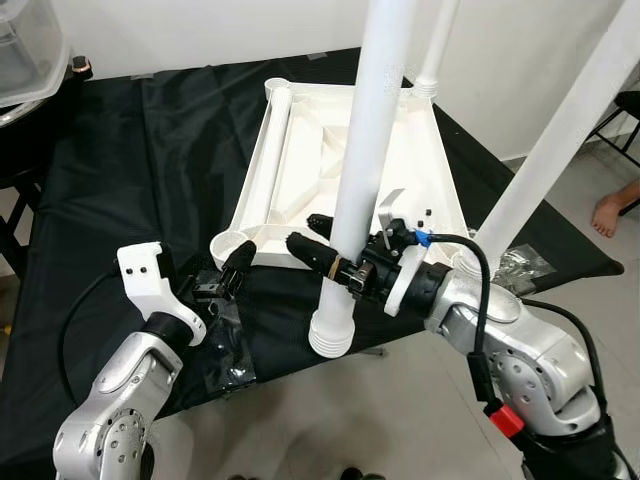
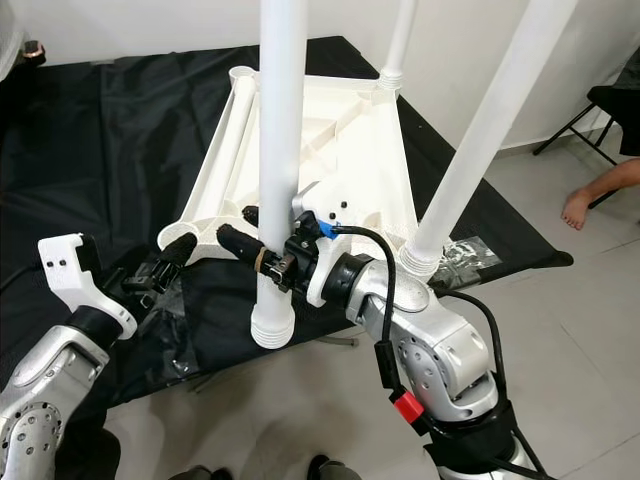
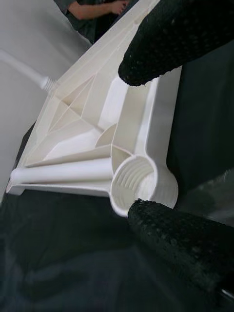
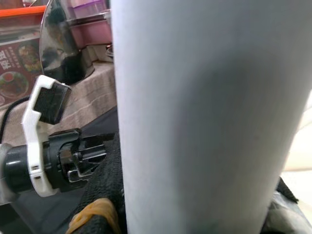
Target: Building children table
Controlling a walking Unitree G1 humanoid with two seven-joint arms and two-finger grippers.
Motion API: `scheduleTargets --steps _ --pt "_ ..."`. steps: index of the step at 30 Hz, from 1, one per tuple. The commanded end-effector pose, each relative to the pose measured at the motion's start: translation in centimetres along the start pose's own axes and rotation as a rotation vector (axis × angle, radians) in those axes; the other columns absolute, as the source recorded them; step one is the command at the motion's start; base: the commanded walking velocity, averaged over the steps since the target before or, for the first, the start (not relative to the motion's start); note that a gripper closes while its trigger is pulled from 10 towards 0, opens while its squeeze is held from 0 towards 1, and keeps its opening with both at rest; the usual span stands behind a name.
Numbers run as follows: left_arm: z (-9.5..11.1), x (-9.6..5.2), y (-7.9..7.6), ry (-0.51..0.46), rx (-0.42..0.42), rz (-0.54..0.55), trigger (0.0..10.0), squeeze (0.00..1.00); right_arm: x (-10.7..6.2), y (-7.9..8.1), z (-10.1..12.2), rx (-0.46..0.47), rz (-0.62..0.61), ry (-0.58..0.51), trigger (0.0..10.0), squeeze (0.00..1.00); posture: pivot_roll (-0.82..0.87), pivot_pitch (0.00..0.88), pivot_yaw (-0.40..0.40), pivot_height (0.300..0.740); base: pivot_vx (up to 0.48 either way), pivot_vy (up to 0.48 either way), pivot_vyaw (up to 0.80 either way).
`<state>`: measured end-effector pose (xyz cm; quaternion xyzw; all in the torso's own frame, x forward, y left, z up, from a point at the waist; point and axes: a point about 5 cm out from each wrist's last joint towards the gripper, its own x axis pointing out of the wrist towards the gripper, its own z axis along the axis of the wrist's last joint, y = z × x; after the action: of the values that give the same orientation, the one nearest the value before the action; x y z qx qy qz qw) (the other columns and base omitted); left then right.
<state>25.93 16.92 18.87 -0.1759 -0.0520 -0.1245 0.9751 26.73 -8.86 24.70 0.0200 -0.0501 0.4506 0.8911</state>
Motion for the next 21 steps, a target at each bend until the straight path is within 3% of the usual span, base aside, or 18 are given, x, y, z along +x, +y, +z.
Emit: scheduleTargets --steps 1,13,21 --pt "0.2 0.1 0.0 -0.003 0.048 0.012 10.0 0.0 -0.1 0.0 0.0 -0.011 -0.02 -0.022 10.0 0.0 -0.02 0.134 -0.039 0.74 0.0 0.48 0.0" --pt "0.1 1.6 -1.8 -0.025 0.082 -0.033 10.0 0.0 0.5 -0.6 -0.2 -0.025 -0.102 -0.055 10.0 0.0 -0.02 0.093 -0.027 0.74 0.0 0.48 0.0" --pt "-0.1 1.9 -2.0 -0.017 0.1 -0.044 10.0 0.0 0.7 -0.8 -0.3 -0.035 -0.13 -0.056 10.0 0.0 -0.02 0.09 -0.02 0.74 0.0 0.439 0.0"
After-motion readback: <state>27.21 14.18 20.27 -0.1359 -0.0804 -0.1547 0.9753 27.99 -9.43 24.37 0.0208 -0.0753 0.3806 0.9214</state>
